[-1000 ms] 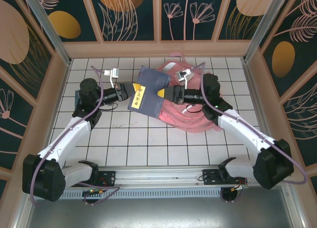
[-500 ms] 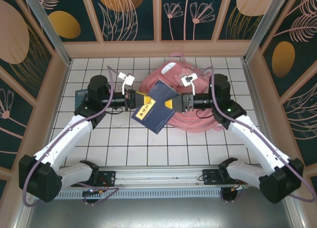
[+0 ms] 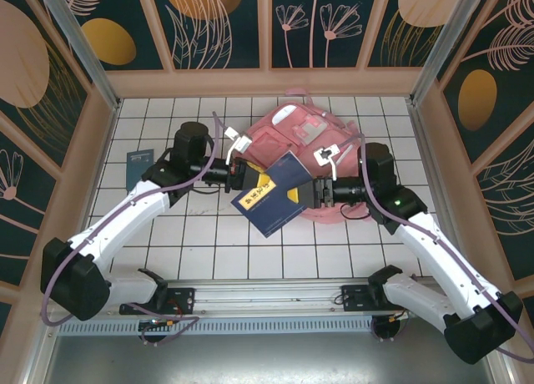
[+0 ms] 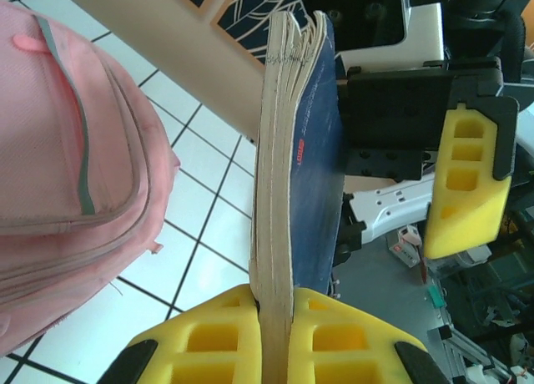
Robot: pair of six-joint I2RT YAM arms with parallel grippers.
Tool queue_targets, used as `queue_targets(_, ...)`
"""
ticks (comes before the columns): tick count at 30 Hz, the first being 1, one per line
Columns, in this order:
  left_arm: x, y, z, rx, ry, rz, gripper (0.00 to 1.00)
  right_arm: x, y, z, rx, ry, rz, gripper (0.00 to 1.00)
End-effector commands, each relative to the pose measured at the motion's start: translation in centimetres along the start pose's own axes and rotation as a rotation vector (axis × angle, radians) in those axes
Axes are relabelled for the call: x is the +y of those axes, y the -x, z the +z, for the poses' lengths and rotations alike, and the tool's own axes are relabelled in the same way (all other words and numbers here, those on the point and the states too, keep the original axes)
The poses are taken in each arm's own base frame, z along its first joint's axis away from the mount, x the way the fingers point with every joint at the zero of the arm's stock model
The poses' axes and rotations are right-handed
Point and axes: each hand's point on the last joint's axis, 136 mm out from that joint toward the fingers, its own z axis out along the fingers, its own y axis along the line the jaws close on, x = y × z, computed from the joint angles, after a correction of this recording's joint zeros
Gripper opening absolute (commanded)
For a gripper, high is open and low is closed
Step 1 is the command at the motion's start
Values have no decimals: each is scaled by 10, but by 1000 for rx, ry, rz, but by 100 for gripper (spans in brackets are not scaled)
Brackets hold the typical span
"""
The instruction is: Pack the student bag
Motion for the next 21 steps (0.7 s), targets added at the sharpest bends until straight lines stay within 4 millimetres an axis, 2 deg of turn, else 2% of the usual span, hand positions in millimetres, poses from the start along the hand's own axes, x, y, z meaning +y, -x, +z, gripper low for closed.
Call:
queue_targets(1, -5, 1, 1, 9, 0, 55, 0, -17, -5, 1, -4, -63, -21, 55)
queue_targets(7, -12, -3, -3, 6, -8, 75, 0, -18, -5, -2, -16, -82, -35, 53)
queue_targets(12, -17, -7, -6, -1, -11, 82, 0, -3, -13, -4, -2, -12, -26, 54)
queue_targets(21, -17, -14, 2, 30, -42, 66, 0, 5, -28, -11, 22, -21, -15, 62)
